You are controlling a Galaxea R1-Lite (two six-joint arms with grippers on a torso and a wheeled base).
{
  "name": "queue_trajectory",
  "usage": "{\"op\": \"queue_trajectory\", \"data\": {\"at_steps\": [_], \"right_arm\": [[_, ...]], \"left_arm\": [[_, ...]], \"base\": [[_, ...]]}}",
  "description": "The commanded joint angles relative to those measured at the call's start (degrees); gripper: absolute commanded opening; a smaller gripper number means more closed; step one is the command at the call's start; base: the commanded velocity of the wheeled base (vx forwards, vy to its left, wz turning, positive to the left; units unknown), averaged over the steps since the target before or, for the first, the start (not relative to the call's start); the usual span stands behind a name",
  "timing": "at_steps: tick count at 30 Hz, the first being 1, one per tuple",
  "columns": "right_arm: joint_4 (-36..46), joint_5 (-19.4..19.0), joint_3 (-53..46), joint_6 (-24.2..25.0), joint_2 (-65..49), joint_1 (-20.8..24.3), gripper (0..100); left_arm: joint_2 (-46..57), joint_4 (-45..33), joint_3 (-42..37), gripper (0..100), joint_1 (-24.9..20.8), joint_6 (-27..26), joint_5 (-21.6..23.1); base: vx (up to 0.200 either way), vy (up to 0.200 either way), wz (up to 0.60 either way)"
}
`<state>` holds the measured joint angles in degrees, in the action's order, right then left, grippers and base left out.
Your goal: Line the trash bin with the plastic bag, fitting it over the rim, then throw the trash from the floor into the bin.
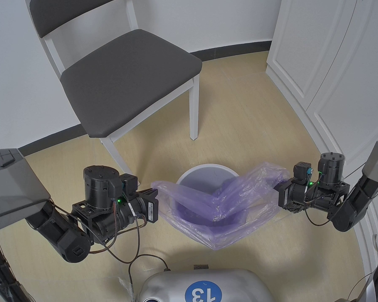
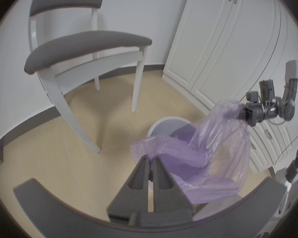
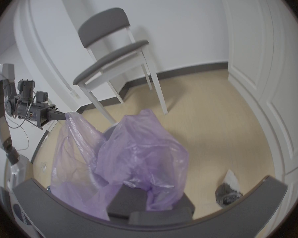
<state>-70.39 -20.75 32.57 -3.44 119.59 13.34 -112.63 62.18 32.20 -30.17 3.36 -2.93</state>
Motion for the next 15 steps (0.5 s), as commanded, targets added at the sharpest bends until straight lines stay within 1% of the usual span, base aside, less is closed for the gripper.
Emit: {"op": "queue_trajectory", "data": {"at_steps": [1,2,3,4,9,15], "right_arm": [[-8.1,-0.6,-5.1,-3.6,8.6,0.3,0],[-7.9,-0.7,-5.7,-4.2,8.6,0.4,0],[-7.8,-0.7,-5.7,-4.2,8.6,0.4,0],[-7.7,-0.7,-5.8,-4.6,8.6,0.4,0],[-5.5,-0.7,-4.0,-4.1,9.0,0.5,0],[-5.4,-0.7,-3.1,-3.7,10.2,0.1,0]], "left_arm": [[-6.6,13.1,-3.3,0,-1.0,-0.1,-0.2],[-8.1,16.8,-3.5,0,-1.0,-0.5,-0.5],[-8.3,17.0,-3.5,0,-1.0,-0.5,-0.5],[-9.5,19.5,-3.5,0,-1.0,-0.6,-0.5],[-10.7,20.3,-2.8,0,-1.2,0.2,0.1],[-14.7,23.2,-3.3,0,-0.5,0.0,0.4]], "base": [[0.0,0.0,0.0],[0.0,0.0,0.0],[0.0,0.0,0.0],[0.0,0.0,0.0],[0.0,0.0,0.0],[0.0,0.0,0.0]]}}
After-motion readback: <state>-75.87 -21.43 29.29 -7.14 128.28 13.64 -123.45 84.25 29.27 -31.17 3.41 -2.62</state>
